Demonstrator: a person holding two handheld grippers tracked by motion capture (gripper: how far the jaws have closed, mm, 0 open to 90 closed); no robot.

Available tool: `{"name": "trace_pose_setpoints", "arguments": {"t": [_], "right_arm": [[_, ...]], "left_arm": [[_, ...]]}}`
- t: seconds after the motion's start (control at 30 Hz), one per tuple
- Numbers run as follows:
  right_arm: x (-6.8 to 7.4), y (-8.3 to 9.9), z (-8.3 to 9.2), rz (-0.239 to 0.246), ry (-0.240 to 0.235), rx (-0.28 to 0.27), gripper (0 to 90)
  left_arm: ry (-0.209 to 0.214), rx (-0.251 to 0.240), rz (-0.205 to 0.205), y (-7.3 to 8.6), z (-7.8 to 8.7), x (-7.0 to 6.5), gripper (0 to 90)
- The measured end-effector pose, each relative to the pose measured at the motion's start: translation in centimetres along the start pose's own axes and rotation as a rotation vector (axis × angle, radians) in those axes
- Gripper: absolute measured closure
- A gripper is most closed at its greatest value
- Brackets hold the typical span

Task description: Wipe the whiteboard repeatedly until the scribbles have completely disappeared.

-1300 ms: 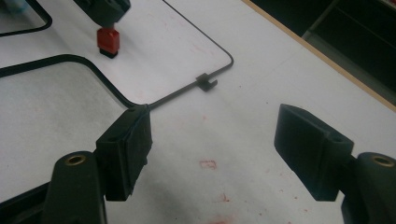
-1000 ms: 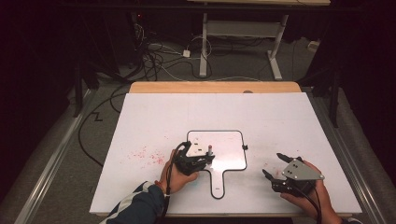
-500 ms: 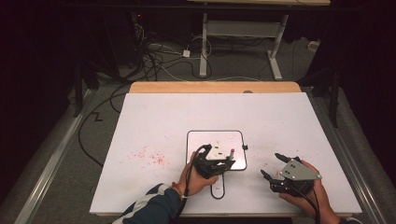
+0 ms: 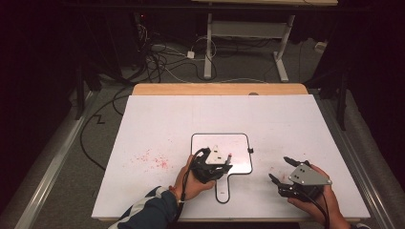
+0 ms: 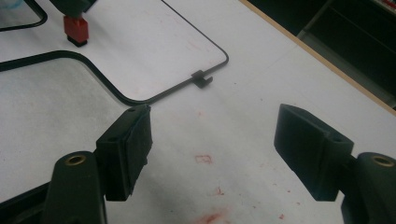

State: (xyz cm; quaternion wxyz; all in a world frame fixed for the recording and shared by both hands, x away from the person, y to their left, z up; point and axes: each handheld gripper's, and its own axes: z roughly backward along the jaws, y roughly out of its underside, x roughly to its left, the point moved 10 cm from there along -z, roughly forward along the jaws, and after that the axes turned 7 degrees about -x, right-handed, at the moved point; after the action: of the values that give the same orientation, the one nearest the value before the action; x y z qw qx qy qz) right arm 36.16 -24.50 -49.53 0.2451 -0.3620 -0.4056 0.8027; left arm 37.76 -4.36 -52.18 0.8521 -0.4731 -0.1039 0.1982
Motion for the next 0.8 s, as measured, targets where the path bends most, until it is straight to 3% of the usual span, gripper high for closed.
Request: {"name": "trace_pose_setpoints", "arguments": {"t": [0.13, 0.23, 0.3, 0.6, 0.8], "right_arm": [[0.1, 0.0, -0.1, 0.004, -0.004, 0.0, 28.4], [0.2, -0.1, -0.2, 0.001, -0.007, -0.001, 28.4], [0.2, -0.3, -0.3, 0.001, -0.011, -0.004, 28.4], [0.2, -1.0, -1.0, -0.058, -0.046, -0.038, 30.3], [0.3, -2.0, -1.5, -0.092, -0.079, -0.064, 31.5]], "left_arm": [[-0.011, -0.002, 0.018, 0.9, 1.3, 0.7, 78.6], [-0.002, -0.021, 0.025, 1.0, 1.5, 0.9, 78.5], [-0.021, -0.017, 0.027, 1.0, 1.4, 1.0, 78.5], [0.013, -0.061, 0.012, -1.0, 0.9, 0.6, 78.5], [0.023, -0.064, 0.002, -1.6, 0.4, 0.6, 78.5]]}}
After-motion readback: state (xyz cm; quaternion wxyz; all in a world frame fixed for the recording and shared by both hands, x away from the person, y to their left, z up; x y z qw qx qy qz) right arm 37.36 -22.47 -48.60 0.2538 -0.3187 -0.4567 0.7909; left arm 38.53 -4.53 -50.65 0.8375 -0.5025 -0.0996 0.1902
